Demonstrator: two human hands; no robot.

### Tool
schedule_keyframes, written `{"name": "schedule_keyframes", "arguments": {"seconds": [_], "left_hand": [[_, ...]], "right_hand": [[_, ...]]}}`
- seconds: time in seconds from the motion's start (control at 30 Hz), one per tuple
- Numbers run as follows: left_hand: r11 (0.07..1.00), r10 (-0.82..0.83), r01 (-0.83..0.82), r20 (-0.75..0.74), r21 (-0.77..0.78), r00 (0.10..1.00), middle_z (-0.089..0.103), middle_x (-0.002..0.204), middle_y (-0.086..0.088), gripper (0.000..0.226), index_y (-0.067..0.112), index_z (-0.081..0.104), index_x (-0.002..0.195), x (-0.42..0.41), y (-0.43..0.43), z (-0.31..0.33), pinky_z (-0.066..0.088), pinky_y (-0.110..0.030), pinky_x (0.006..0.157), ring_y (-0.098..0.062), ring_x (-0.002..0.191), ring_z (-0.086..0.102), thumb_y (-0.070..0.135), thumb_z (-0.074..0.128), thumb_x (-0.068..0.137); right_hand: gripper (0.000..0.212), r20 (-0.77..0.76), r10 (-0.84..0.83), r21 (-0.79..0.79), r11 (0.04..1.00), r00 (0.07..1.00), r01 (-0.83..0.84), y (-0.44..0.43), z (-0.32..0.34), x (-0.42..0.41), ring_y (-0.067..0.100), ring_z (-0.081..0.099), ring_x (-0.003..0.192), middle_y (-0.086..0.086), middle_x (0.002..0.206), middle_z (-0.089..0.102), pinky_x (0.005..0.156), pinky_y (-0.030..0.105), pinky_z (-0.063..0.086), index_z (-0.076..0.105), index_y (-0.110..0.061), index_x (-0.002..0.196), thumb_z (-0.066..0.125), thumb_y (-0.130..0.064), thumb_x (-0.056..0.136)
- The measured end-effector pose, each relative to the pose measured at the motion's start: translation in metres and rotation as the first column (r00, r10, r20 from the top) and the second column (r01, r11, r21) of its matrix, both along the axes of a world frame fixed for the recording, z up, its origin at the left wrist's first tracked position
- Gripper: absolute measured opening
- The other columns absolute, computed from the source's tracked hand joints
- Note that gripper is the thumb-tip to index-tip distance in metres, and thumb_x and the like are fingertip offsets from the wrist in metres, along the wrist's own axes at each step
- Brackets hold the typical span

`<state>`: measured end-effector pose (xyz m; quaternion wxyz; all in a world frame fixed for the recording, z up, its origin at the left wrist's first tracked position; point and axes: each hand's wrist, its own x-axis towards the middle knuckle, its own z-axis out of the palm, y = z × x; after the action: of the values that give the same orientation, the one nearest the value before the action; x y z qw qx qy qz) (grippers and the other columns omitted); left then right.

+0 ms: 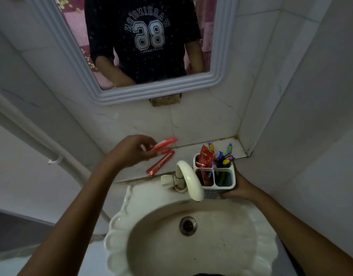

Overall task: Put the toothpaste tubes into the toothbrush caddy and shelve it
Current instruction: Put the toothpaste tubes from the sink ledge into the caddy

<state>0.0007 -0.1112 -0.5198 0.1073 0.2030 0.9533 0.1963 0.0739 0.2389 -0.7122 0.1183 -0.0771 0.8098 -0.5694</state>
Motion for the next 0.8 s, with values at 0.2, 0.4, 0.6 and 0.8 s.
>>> {"name": "schedule_keyframes", "arguments": {"seconds": [0.2, 0.4, 0.6, 0.8], "left_hand": [[0.926, -0.298, 0.283, -0.027, -0.252, 0.954, 0.056, 0.091, 0.014, 0.032, 0.034, 0.071, 0.112, 0.005, 0.090, 0.038, 0.046, -0.026, 0.073, -0.006, 0.086, 0.052, 0.046, 0.067, 0.084], [0.823, -0.275, 0.272, 0.069, -0.500, 0.959, 0.074, 0.100, 0.002, 0.037, 0.020, 0.075, 0.107, 0.009, 0.146, 0.029, 0.056, -0.035, 0.082, -0.018, 0.094, 0.068, 0.042, 0.077, 0.077], [0.796, -0.233, 0.187, -0.006, -0.575, 0.973, 0.074, 0.093, 0.000, 0.036, 0.015, 0.073, 0.105, 0.012, 0.150, 0.029, 0.058, -0.035, 0.080, -0.019, 0.088, 0.070, 0.038, 0.077, 0.077], [0.797, -0.273, 0.254, 0.049, -0.548, 0.961, 0.070, 0.091, -0.002, 0.036, 0.015, 0.072, 0.107, 0.019, 0.166, 0.017, 0.057, -0.035, 0.079, -0.022, 0.090, 0.069, 0.035, 0.076, 0.078]], "right_hand": [[0.138, -0.009, -0.019, 0.001, 1.000, 1.000, 0.019, -0.001, -0.001, 0.002, 0.012, 0.040, 0.134, 0.005, 0.148, 0.034, 0.097, 0.005, 0.043, -0.011, -0.026, 0.145, 0.086, 0.015, 0.057], [0.139, -0.015, -0.017, 0.029, 0.999, 1.000, 0.018, -0.001, -0.003, 0.001, -0.021, 0.036, 0.127, -0.013, 0.146, 0.029, 0.097, 0.001, 0.038, -0.008, -0.052, 0.135, 0.089, 0.009, 0.057], [0.135, -0.014, -0.011, 0.032, 0.999, 1.000, 0.011, -0.002, -0.003, 0.001, -0.024, 0.038, 0.123, -0.017, 0.140, 0.031, 0.093, 0.000, 0.040, -0.006, -0.049, 0.135, 0.088, 0.012, 0.058], [0.137, 0.010, -0.034, -0.004, 0.999, 0.999, 0.034, 0.000, -0.006, 0.002, 0.013, 0.040, 0.134, 0.006, 0.146, 0.037, 0.098, 0.004, 0.040, -0.011, -0.017, 0.149, 0.087, 0.013, 0.058]]}}
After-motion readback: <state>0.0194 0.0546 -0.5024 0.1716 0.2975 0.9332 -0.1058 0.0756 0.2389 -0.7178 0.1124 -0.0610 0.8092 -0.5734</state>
